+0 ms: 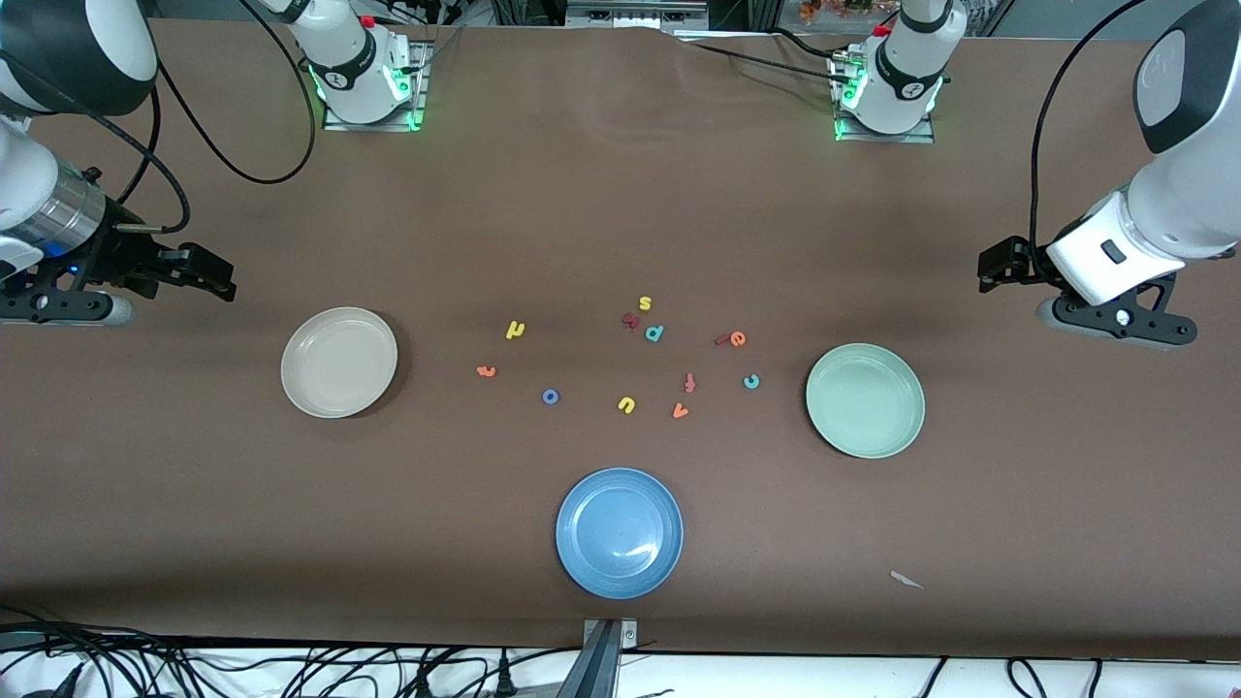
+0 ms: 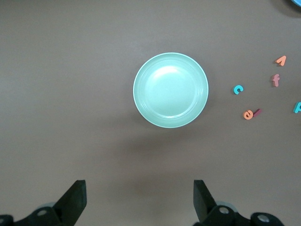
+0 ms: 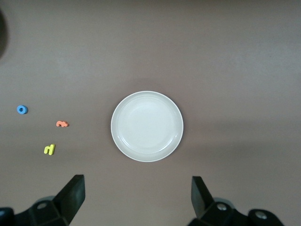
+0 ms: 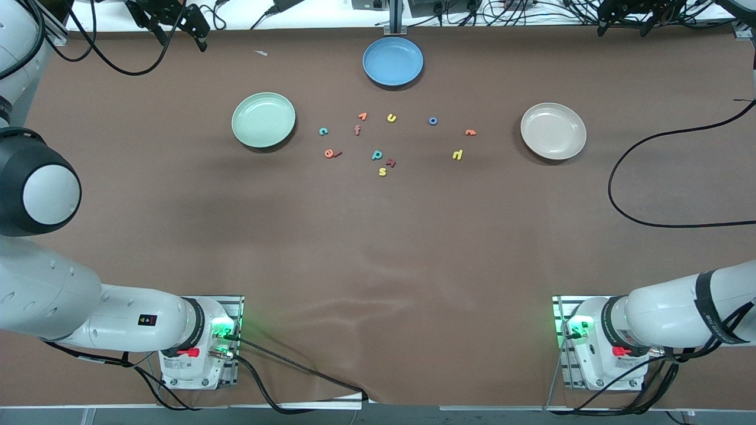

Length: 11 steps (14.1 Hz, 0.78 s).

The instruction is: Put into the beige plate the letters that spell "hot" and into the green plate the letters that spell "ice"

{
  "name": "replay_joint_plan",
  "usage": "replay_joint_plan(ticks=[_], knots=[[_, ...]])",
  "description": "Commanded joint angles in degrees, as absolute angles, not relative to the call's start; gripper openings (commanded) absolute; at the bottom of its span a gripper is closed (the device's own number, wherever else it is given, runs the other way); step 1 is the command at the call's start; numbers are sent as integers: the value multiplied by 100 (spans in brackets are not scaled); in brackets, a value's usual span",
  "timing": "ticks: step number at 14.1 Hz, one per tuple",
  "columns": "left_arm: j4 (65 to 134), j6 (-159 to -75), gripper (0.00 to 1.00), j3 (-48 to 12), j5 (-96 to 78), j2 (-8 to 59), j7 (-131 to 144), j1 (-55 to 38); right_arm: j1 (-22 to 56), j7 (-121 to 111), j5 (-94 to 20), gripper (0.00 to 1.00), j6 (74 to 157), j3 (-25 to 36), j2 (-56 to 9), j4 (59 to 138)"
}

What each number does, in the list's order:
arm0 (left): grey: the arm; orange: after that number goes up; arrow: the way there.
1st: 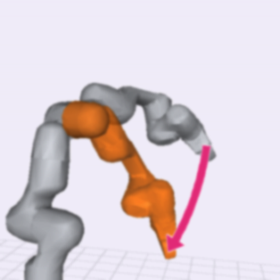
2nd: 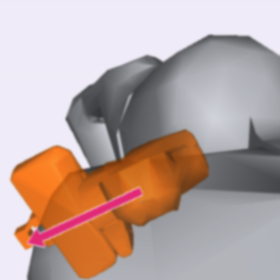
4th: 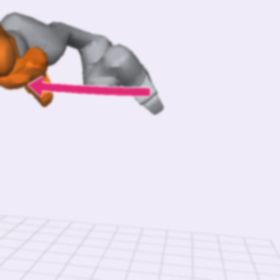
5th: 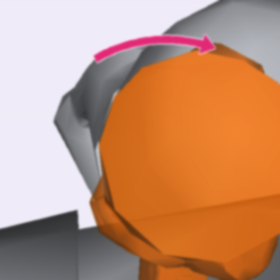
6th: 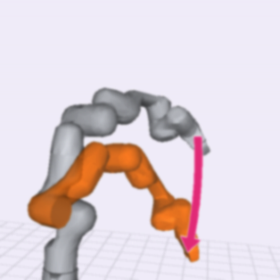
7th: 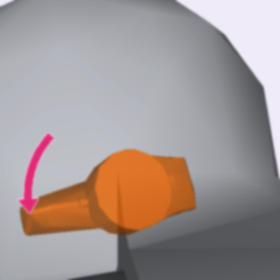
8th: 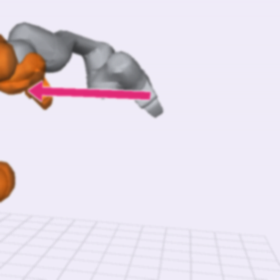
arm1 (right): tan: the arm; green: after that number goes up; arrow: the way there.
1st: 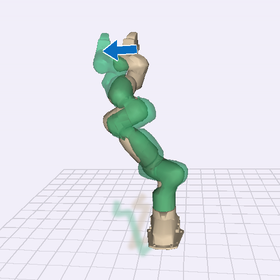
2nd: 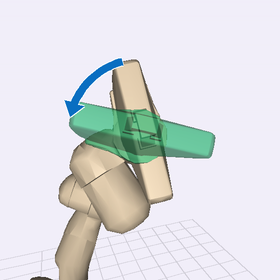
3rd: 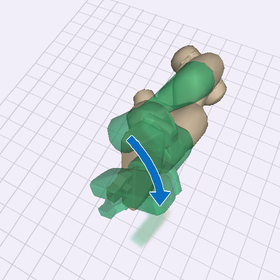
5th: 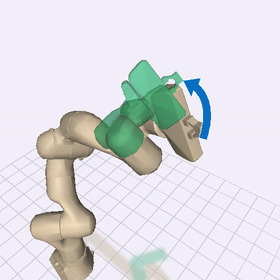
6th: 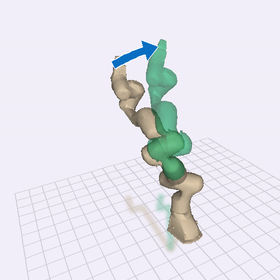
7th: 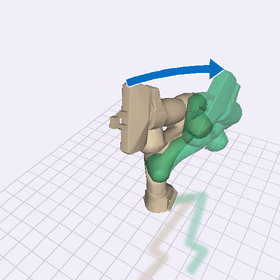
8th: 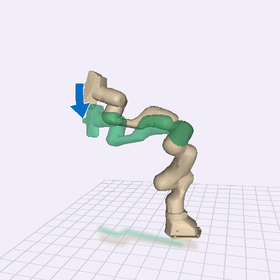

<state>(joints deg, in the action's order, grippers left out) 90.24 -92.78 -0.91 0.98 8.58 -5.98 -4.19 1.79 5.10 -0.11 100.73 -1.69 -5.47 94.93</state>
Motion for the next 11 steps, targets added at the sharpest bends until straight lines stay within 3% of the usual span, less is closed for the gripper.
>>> replay_joint_plan(ticks=[1,11], knots=[[8815,-9246,100,-88,17,967,-580,-404,193,510,-35,100,9984,-158,-501,9466],[8622,-9237,100,-79,-35,1063,-607,-264,193,501,-35,100,10028,-158,-510,9448]])
